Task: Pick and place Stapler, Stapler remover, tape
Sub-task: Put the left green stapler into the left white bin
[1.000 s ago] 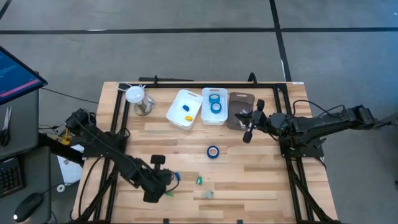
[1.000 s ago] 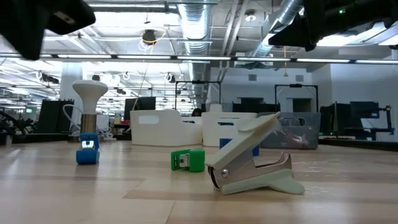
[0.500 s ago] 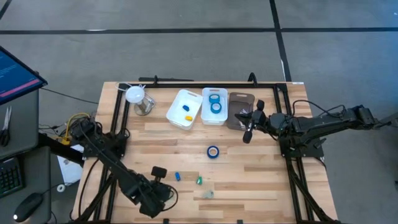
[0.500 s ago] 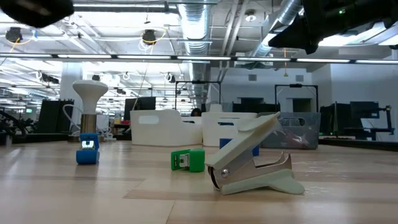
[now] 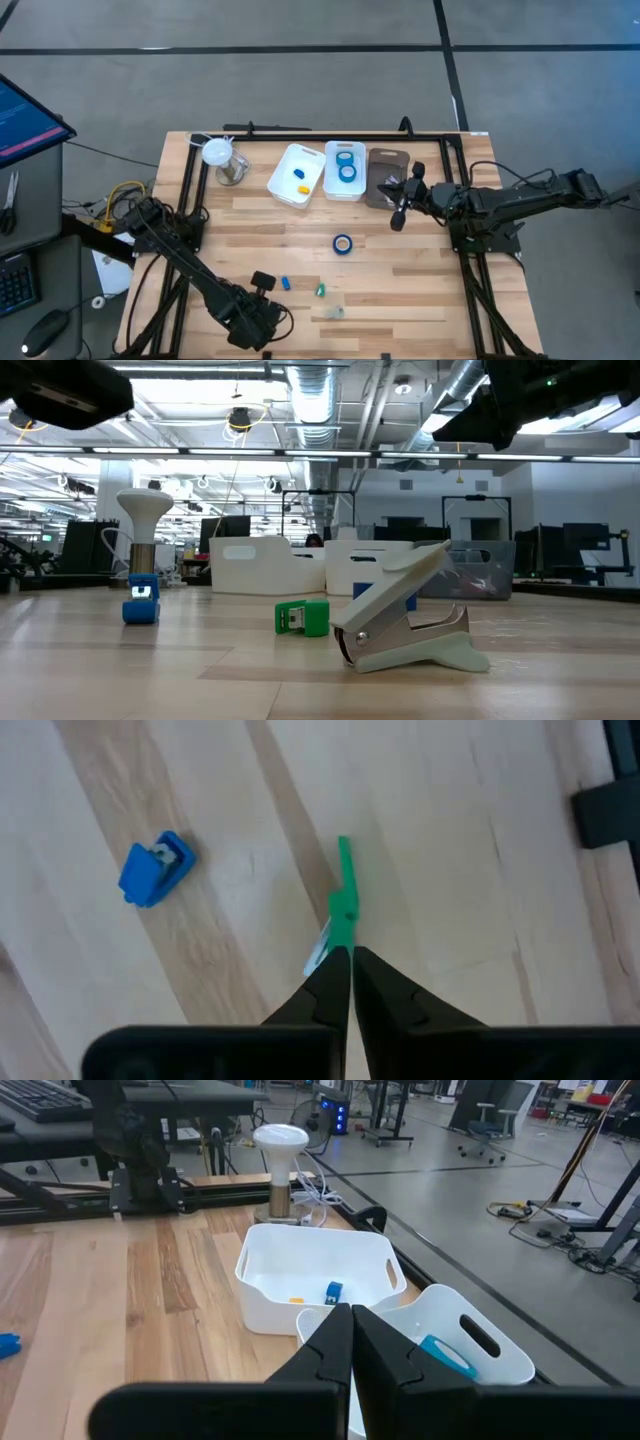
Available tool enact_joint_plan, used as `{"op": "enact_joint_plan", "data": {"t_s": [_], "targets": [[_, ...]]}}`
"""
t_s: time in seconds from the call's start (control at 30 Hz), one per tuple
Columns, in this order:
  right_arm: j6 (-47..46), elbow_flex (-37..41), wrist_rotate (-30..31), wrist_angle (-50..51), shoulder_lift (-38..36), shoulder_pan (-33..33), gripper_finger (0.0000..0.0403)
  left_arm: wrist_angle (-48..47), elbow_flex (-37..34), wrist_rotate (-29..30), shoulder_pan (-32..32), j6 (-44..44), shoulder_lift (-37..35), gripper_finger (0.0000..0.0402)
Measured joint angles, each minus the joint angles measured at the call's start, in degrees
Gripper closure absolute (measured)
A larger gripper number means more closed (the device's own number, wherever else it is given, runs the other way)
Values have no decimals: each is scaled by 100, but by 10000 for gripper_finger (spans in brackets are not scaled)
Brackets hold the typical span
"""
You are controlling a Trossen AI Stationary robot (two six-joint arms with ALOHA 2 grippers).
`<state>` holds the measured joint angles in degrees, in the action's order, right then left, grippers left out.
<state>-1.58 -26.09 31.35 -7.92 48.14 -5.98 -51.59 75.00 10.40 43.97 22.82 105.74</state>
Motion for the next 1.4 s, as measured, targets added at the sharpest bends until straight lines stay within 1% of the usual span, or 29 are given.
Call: {"op": "enact_joint_plan", "data": {"t_s": [0.13, 0.43, 0.53, 0.6, 0.67, 0.73, 0.9, 1.0, 1.13, 1.4], "targets": [[2, 0, -2, 0, 0, 0, 403, 17, -2, -111, -85, -4, -36, 368], [2, 0, 0, 2, 0, 0, 403, 137, -2, -195, -129, 1, -33, 293], [0, 0, 0, 2, 0, 0, 403, 400, -4, -192, -131, 3, -33, 276], [0, 0, -2, 2, 0, 0, 403, 737, -48, -148, -131, -2, -36, 269], [2, 0, 0, 2, 0, 0, 403, 1043, -160, -140, -131, 5, -36, 267], [2, 0, -2, 5, 0, 0, 403, 1136, -266, -140, -131, 32, -36, 267], [2, 0, 0, 22, -1, 0, 403, 1323, -657, -138, -131, 631, -36, 272], [2, 0, 0, 22, -2, 0, 403, 1779, -915, -136, -131, 887, -34, 272], [2, 0, 0, 22, -2, 0, 403, 2206, -1085, -132, -131, 919, -33, 273], [2, 0, -2, 22, -2, 0, 403, 2346, -1368, -173, -284, 1324, -34, 285]]}}
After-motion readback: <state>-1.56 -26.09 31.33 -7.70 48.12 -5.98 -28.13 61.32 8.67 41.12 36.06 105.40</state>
